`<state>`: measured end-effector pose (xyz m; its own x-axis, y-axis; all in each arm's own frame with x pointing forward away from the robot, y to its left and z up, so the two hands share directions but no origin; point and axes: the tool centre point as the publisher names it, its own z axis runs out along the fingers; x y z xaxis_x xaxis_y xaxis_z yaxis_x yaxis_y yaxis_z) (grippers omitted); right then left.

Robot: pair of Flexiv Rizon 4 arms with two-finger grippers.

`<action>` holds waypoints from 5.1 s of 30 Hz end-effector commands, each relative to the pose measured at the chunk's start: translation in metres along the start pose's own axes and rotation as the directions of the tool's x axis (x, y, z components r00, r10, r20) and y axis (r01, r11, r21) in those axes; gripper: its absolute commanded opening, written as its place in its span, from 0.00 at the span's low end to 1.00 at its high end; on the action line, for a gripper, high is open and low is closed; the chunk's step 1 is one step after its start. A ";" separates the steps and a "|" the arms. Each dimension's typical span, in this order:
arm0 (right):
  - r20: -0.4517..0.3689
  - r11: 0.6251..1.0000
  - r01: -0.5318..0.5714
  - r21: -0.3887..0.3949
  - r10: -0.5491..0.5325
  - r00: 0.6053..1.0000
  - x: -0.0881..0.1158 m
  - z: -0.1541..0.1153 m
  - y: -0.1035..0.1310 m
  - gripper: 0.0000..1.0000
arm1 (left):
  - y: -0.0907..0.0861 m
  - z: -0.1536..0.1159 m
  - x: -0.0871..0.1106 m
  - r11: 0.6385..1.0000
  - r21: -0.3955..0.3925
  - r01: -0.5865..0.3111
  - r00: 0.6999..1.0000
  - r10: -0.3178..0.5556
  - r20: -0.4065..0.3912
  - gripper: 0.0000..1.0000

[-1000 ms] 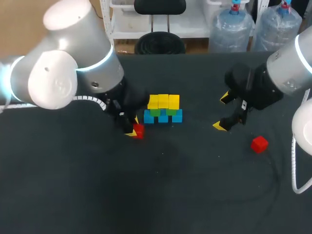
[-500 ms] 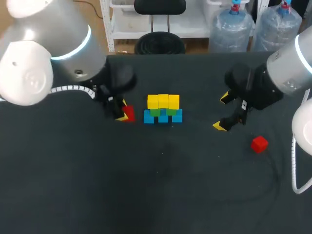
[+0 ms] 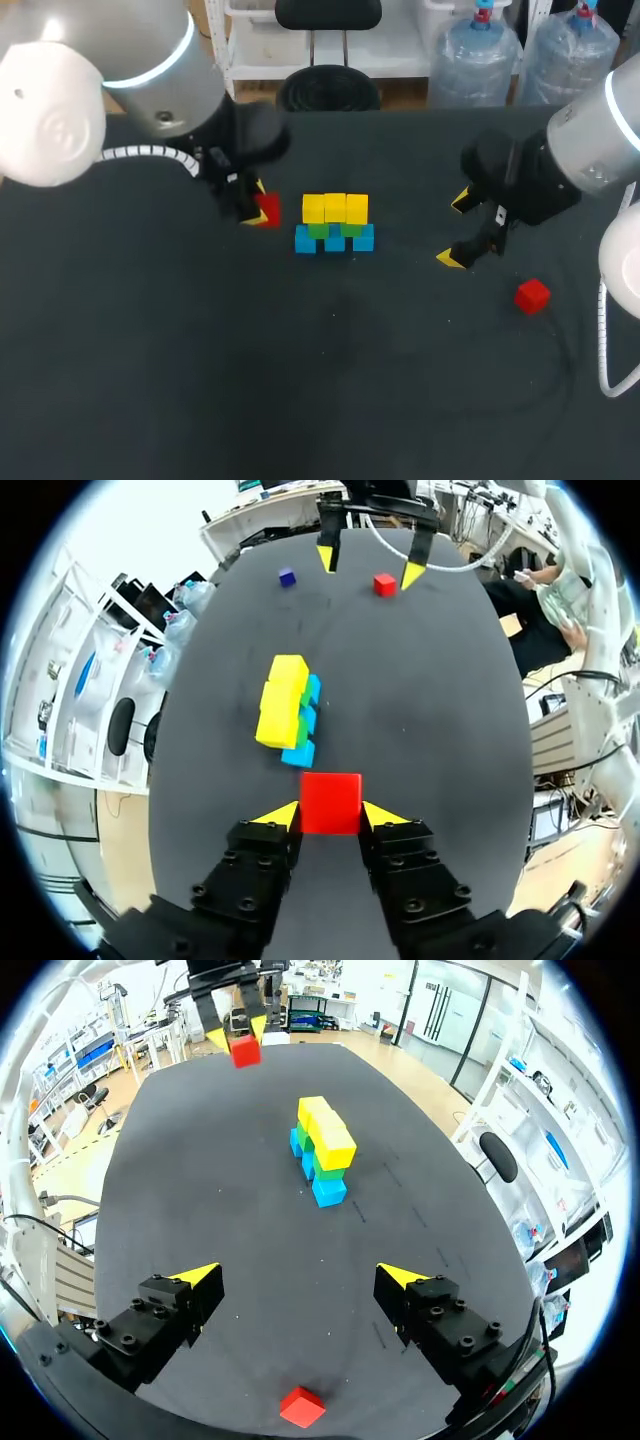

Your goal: Place the blue cubes, place green cubes on the blue cubes, place the yellow cubes on the green cubes, then place the red cubes on the yellow cubes, and place purple cube on the red cubes.

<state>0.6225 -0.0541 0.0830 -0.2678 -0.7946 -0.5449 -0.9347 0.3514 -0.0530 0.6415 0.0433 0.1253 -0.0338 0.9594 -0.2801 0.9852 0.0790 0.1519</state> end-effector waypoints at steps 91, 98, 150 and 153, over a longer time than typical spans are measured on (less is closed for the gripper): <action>0.001 1.000 0.000 0.003 0.000 1.000 0.000 0.000 0.001 1.00 | 0.055 0.066 -0.060 0.994 0.105 0.000 1.000 -0.001 0.006 0.01; 0.001 1.000 0.000 0.003 0.000 1.000 0.000 0.000 0.001 1.00 | 0.056 0.067 -0.060 0.994 0.106 0.000 1.000 -0.001 0.006 0.02; 0.001 1.000 0.000 0.003 0.000 1.000 0.000 0.000 0.001 1.00 | 0.059 0.069 -0.059 0.994 0.110 -0.002 1.000 0.001 0.001 0.44; 0.001 1.000 0.000 0.003 0.000 1.000 0.000 0.000 0.001 1.00 | 0.059 0.069 -0.059 0.994 0.110 -0.001 1.000 0.001 0.001 0.45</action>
<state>0.6225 -0.0541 0.0830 -0.2678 -0.7946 -0.5448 -0.9347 0.3514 -0.0530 0.7098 -0.0269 0.0852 -0.0331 0.9581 -0.2845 0.9974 0.0500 0.0523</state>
